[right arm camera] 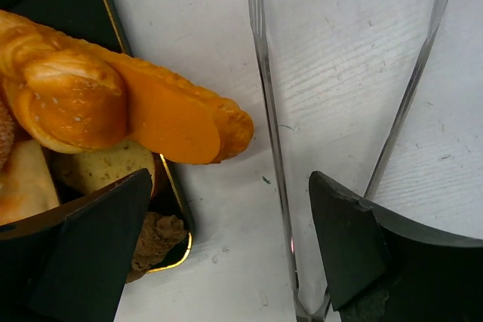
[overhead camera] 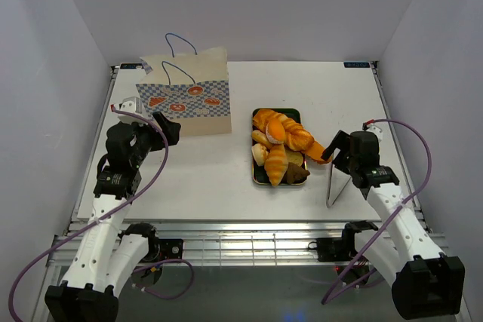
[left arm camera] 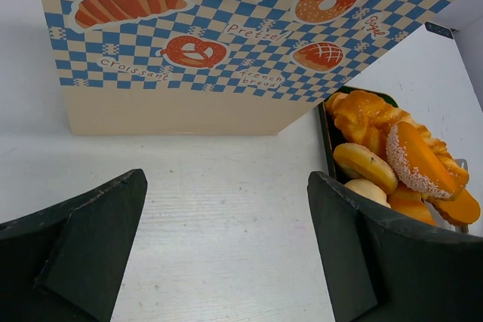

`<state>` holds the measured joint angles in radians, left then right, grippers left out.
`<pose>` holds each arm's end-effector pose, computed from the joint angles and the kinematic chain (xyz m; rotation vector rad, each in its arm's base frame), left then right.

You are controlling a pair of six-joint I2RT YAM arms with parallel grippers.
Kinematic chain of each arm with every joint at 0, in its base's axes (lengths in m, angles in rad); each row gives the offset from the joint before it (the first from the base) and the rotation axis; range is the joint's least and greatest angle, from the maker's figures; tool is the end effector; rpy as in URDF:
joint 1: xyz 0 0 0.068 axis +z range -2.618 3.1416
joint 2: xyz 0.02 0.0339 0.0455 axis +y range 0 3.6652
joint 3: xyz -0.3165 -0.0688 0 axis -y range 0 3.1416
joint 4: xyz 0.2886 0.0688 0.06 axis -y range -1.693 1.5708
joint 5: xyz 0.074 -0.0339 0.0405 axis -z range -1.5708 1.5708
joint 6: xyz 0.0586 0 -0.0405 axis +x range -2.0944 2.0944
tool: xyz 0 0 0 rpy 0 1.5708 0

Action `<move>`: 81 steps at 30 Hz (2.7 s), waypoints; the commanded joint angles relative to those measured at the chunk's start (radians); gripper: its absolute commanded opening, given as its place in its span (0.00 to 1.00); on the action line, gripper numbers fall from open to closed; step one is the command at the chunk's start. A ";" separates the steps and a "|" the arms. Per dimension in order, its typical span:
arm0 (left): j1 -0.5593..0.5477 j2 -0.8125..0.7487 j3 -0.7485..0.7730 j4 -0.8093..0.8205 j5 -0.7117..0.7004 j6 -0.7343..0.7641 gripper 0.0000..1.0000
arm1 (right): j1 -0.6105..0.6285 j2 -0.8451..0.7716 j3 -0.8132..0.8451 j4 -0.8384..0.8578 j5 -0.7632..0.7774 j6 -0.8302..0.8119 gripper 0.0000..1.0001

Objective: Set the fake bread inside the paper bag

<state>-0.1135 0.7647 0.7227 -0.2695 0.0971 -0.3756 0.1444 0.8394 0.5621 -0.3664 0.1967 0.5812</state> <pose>0.2065 -0.0293 0.3399 -0.1818 1.8944 -0.4252 0.2073 0.0186 0.2489 0.5836 2.1279 0.1877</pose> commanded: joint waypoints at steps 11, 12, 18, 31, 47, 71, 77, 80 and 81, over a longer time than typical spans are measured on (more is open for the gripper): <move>-0.005 0.015 0.007 0.007 0.013 -0.005 0.98 | -0.002 0.054 -0.010 -0.028 -0.051 -0.112 0.90; -0.006 0.015 0.007 0.007 0.015 -0.005 0.98 | -0.002 0.038 -0.019 -0.025 -0.052 -0.116 0.90; -0.006 0.004 0.004 0.006 0.019 -0.008 0.98 | 0.000 -0.036 -0.090 -0.011 -0.095 -0.144 0.90; -0.018 0.002 0.003 0.006 0.033 -0.008 0.98 | 0.029 -0.005 -0.030 -0.118 0.099 -0.081 0.90; -0.048 0.002 0.009 0.000 0.032 -0.005 0.98 | 0.029 0.046 -0.071 -0.094 0.122 -0.018 0.90; -0.075 0.010 0.014 -0.011 0.019 0.004 0.98 | 0.029 0.271 -0.047 0.027 0.184 0.009 0.96; -0.078 0.019 0.015 -0.013 0.019 0.006 0.98 | 0.024 0.326 -0.050 0.056 0.185 0.014 0.96; -0.078 0.021 0.015 -0.013 0.018 0.007 0.98 | 0.015 0.339 -0.053 0.072 0.187 0.017 0.93; -0.078 0.022 0.017 -0.011 0.018 0.007 0.98 | 0.014 0.339 -0.054 0.075 0.184 0.017 0.91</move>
<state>-0.1875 0.7849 0.7227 -0.2844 0.1188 -0.3756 0.1673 1.1641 0.4946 -0.3332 0.3683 0.5766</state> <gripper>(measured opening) 0.979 0.925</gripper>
